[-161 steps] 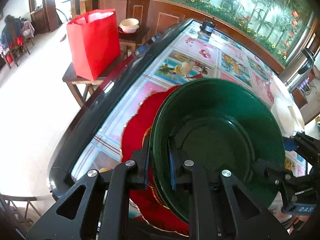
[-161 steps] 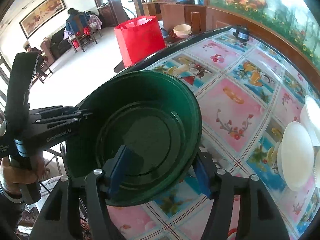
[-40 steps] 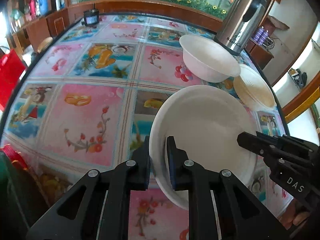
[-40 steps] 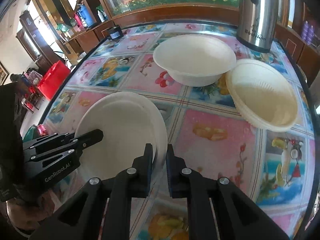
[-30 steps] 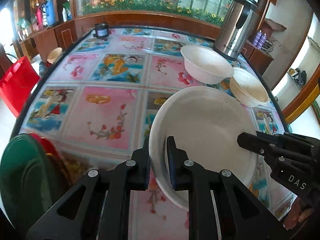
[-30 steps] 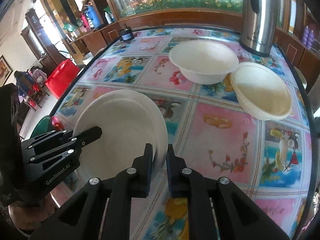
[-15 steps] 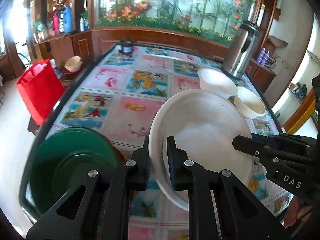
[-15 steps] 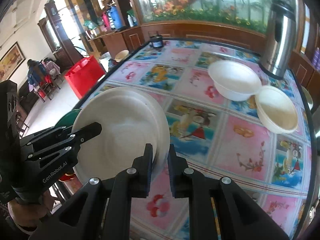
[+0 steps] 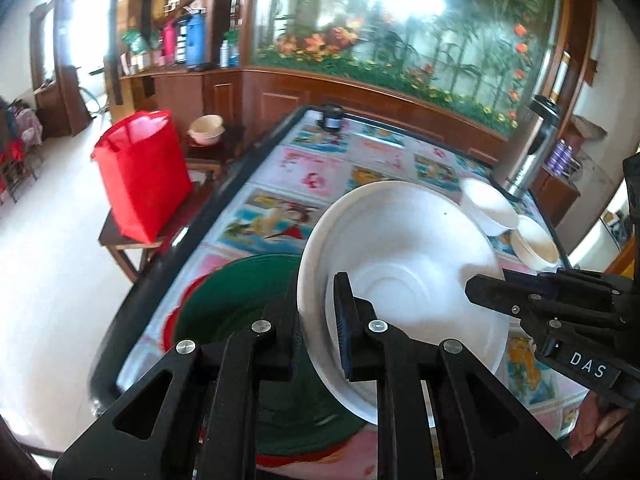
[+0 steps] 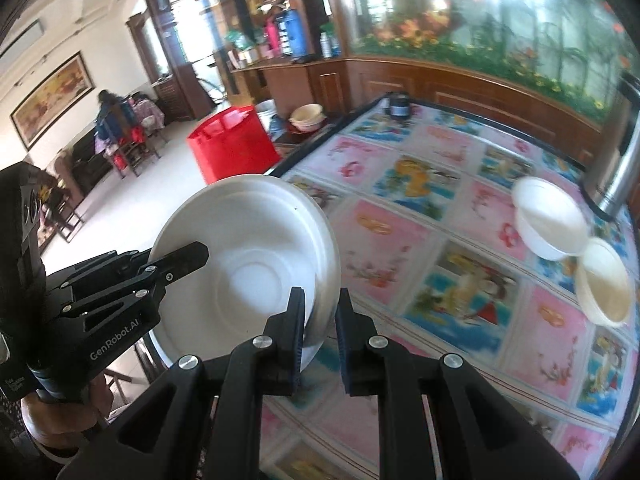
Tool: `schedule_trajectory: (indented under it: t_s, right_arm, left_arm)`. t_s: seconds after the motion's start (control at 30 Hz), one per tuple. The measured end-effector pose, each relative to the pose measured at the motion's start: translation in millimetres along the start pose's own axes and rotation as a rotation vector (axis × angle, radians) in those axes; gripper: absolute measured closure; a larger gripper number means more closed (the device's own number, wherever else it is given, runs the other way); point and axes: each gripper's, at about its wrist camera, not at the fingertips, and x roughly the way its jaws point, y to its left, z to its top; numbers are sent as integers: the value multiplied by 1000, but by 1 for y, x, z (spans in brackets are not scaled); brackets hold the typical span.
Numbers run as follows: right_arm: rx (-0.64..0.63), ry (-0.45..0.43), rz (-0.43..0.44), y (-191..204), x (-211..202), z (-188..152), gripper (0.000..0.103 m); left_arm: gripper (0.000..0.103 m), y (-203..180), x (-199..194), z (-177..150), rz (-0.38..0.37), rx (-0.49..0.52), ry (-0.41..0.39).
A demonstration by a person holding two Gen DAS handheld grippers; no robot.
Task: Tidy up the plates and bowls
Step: 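Lift the white plate with the left tool and carry it toward the basin, then lower the white plate into the green basin and open the left tool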
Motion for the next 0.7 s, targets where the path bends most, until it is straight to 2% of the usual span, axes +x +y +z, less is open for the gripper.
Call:
schedule_trajectory:
  t_s: [0.33,0.7]
  right_arm:
    - [-65,69,37,35,34,-3,87]
    - [-130,149,1,54,59,-15,86]
  left_arm:
    - [89,44,11,-20,48,-67,42]
    - [88,53,31,-39,104,-52,91]
